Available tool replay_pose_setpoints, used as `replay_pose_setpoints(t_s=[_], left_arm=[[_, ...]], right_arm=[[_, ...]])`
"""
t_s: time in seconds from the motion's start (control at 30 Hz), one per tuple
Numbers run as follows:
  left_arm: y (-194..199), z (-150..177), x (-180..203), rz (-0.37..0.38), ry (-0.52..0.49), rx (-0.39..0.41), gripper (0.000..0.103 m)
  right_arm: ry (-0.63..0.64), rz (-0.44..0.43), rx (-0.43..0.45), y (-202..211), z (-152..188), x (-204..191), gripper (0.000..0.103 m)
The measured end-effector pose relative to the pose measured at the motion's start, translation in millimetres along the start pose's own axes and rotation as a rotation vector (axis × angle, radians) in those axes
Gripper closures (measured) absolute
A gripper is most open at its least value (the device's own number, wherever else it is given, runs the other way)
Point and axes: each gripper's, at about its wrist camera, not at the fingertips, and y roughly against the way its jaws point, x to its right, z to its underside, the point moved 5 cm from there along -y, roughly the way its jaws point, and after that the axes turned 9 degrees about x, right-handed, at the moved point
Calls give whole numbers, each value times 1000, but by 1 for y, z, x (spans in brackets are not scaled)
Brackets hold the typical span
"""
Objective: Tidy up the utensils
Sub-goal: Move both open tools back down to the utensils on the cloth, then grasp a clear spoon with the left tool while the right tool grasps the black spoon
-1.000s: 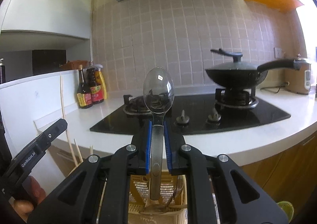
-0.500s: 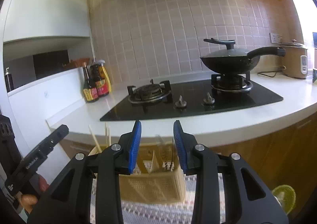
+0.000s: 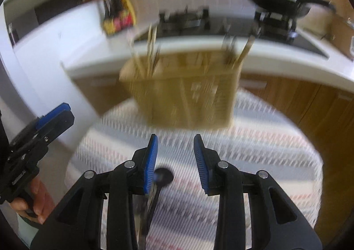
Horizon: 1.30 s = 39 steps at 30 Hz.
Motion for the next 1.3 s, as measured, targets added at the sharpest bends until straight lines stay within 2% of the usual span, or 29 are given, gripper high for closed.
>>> replay_pose_setpoints(t_s=[0.17, 0.33, 0.47, 0.57, 0.67, 0.8, 0.9, 0.93, 0.97, 1.0, 1.1, 1.3], left_arm=[[-2, 64, -12, 21, 72, -226, 58], [-3, 105, -8, 87, 142, -373, 59], [-5, 122, 7, 78, 83, -438, 59], [-8, 134, 21, 48, 5, -487, 59], [-15, 139, 26, 14, -30, -515, 63], [-18, 144, 29, -17, -58, -540, 65], [-19, 146, 32, -49, -101, -543, 66], [-19, 146, 34, -69, -126, -541, 73], [-19, 147, 35, -85, -143, -537, 85], [-19, 146, 35, -100, -149, -532, 92], [-18, 146, 26, -91, -100, -513, 93], [-2, 134, -3, -133, 13, -467, 93]], right_arm=[[-36, -83, -139, -22, 39, -15, 72], [-80, -76, -247, -43, 69, -13, 72], [-95, -123, -264, -44, 82, -24, 73], [-77, -85, -259, -47, 86, -28, 78], [-93, -65, -259, -52, 88, -24, 83], [-104, -70, -274, -58, 90, -23, 83], [-58, -36, -262, -62, 90, -32, 83], [-54, -34, -262, -62, 90, -34, 83], [-50, -29, -262, -64, 90, -35, 88], [-41, -25, -268, -65, 91, -36, 96], [-28, -28, -274, -68, 94, -39, 97], [-42, 26, -269, -54, 98, -20, 98]])
